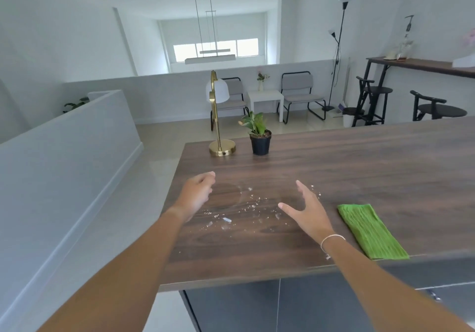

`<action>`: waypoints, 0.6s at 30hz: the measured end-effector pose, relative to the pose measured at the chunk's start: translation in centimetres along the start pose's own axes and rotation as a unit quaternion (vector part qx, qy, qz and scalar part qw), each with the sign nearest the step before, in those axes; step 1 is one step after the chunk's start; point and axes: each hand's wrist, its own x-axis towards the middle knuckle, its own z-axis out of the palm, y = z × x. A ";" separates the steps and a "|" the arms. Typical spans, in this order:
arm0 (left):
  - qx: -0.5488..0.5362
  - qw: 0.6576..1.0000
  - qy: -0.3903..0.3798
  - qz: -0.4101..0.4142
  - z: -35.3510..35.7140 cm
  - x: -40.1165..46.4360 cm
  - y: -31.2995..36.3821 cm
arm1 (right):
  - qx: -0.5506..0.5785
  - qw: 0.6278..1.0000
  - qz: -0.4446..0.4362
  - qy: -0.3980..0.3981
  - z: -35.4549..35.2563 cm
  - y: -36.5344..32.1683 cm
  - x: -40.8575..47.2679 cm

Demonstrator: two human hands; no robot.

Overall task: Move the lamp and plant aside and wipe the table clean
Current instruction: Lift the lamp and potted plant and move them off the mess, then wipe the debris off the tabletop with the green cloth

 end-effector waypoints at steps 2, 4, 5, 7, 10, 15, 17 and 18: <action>0.017 1.000 -0.002 0.014 0.1 -1.4 -1.4 | -0.024 1.000 -0.008 -0.005 -0.4 0.1 -2.0; 0.032 0.999 -0.008 0.025 0.6 -2.8 -2.7 | -0.040 0.999 -0.011 -0.001 -1.0 0.5 -3.8; 0.045 0.998 -0.010 0.029 0.9 -3.4 -3.5 | -0.051 0.999 -0.012 0.002 -1.2 0.8 -4.8; 0.079 0.996 -0.015 0.040 1.2 -4.7 -4.7 | -0.081 0.997 -0.014 0.003 -1.6 1.4 -6.4; 0.103 0.994 -0.015 0.033 1.4 -6.4 -5.9 | -0.113 0.994 -0.006 0.001 -2.5 2.4 -7.5; 0.156 0.986 0.032 0.052 1.4 -7.7 -6.8 | -0.146 0.989 -0.008 0.028 -3.9 3.5 -7.0; 0.217 0.973 0.033 0.075 1.5 -8.1 -7.8 | -0.210 0.977 -0.013 0.038 -4.9 4.9 -6.4; 0.241 0.966 0.037 0.087 1.6 -8.1 -8.3 | -0.250 0.967 -0.017 0.045 -5.5 5.6 -5.9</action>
